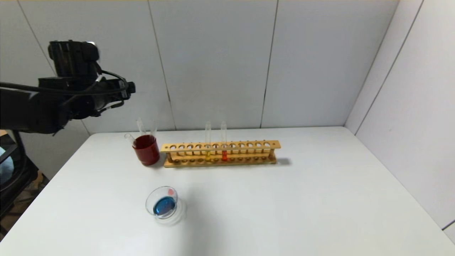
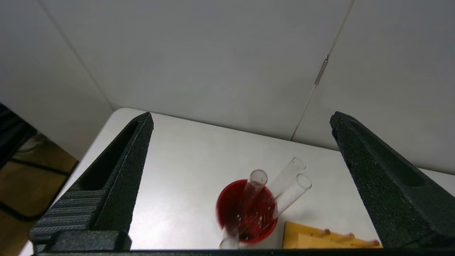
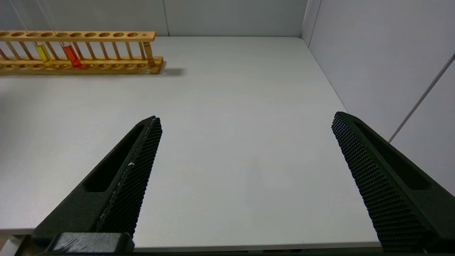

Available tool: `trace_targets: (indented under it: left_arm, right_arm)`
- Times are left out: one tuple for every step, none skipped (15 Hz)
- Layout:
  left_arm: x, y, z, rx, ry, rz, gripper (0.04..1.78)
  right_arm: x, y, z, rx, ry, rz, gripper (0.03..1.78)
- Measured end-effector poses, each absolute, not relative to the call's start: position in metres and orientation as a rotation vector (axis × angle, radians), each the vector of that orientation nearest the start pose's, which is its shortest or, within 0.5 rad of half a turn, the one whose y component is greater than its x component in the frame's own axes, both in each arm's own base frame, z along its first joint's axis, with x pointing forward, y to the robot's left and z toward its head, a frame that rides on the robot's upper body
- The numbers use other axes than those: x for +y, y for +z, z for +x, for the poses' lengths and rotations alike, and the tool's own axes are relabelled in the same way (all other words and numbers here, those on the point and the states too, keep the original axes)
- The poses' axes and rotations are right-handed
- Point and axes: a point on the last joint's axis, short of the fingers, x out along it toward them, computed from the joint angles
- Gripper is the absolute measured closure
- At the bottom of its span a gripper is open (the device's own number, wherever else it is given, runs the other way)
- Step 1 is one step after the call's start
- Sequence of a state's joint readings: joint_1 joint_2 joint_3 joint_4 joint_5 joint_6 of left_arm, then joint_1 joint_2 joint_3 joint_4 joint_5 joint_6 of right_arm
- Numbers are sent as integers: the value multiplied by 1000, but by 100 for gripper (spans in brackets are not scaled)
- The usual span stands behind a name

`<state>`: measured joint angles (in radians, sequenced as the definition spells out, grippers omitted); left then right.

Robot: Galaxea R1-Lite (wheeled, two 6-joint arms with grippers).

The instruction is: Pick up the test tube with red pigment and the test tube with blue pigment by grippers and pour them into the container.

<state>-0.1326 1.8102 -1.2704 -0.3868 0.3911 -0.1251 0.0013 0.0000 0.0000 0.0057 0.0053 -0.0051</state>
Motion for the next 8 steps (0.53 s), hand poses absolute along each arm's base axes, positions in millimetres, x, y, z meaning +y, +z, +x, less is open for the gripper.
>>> trace_targets:
  left_arm:
    - [-37,261,339,124,278,-79,7]
    - [-35,269,319,119,289,-65,7]
    - [-33,274,301,113,299,-51,7]
    - [-30,278,280,104,311,-39,7]
    - [-27,281,259,96,321,-33,7]
    - [-24,282,240,92,328,-28,7]
    - [-21,281,218,89,339,-25,7]
    - [-18,277,195,88,347,-23,7]
  right_arm:
    - [0,75,-23,6,7,-5,6]
    - [0,75,-23,6,7,-5,6]
    - [0,75,-23,6,7,-5,6]
    - [0,75,-23,6,7,-5,6]
    - [0,75,-23,6,7,-5,6]
    - [0,75,-23,6,7,-5,6]
    - [0,75,-23,6,7,-5,6]
    - [0,75,-23,6,7,-5,6]
